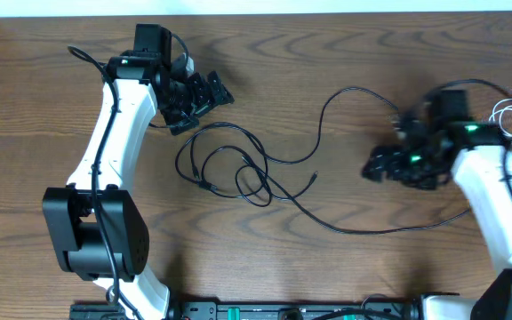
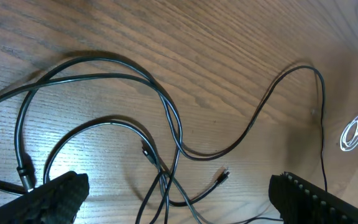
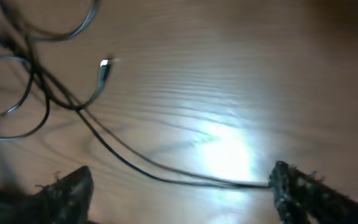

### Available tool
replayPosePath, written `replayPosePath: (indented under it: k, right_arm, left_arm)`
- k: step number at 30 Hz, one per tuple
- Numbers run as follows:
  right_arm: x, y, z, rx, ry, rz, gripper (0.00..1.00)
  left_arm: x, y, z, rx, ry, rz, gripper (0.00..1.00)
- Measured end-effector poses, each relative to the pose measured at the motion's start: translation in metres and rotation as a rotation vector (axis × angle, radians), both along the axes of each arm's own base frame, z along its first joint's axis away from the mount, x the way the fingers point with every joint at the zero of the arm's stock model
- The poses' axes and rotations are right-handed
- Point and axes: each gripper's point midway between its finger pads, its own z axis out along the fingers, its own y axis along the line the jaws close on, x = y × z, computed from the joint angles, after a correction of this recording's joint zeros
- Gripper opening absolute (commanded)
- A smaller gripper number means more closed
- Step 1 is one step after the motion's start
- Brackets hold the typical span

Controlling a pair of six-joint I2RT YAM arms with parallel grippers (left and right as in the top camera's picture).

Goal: Untangle cables

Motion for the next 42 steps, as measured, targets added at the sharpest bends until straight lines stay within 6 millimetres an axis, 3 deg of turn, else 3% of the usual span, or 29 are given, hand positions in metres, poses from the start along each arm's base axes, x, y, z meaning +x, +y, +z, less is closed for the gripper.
replayPosePath:
  k: [8,15,17,18,23,26,29,34,36,42]
  right_arm:
    - [-0.003,0.077,-0.01,0.031,-0.141,0.293,0.7]
    - [-0.027,0.138,-0.007,0.045,-0.256,0.622,0.39]
    - [-0.034,0.152,-0.006,0.038,-0.292,0.698,0.25]
    - [-0.037,0.158,-0.006,0.033,-0.307,0.728,0.24]
    - [-0.048,0.177,-0.007,-0.012,-0.36,0.827,0.22]
    - [-0.052,0.18,-0.009,-0.06,-0.377,0.862,0.31]
    - [-0.054,0.182,-0.014,-0.094,-0.378,0.886,0.32]
    - [-0.055,0.179,-0.034,-0.137,-0.328,0.898,0.41]
    - [-0.055,0.177,-0.042,-0.154,-0.302,0.897,0.5]
    - [-0.059,0.171,-0.068,-0.189,-0.218,0.897,0.54]
  left_arm:
    - [0.0,0.0,0.0,0.0,-0.001,0.0,0.98]
    - [0.0,0.0,0.0,0.0,0.0,0.0,0.98]
    - [0.0,0.0,0.0,0.0,0.0,0.0,0.98]
    - [0.0,0.0,0.0,0.0,0.0,0.0,0.98]
    - [0.0,0.0,0.0,0.0,0.0,0.0,0.98]
    - [0.0,0.0,0.0,0.0,0.0,0.0,0.98]
    - [0.0,0.0,0.0,0.0,0.0,0.0,0.98]
    - [0.0,0.0,0.0,0.0,0.0,0.0,0.98]
    - [0.0,0.0,0.0,0.0,0.0,0.0,0.98]
    - [0.0,0.0,0.0,0.0,0.0,0.0,0.98]
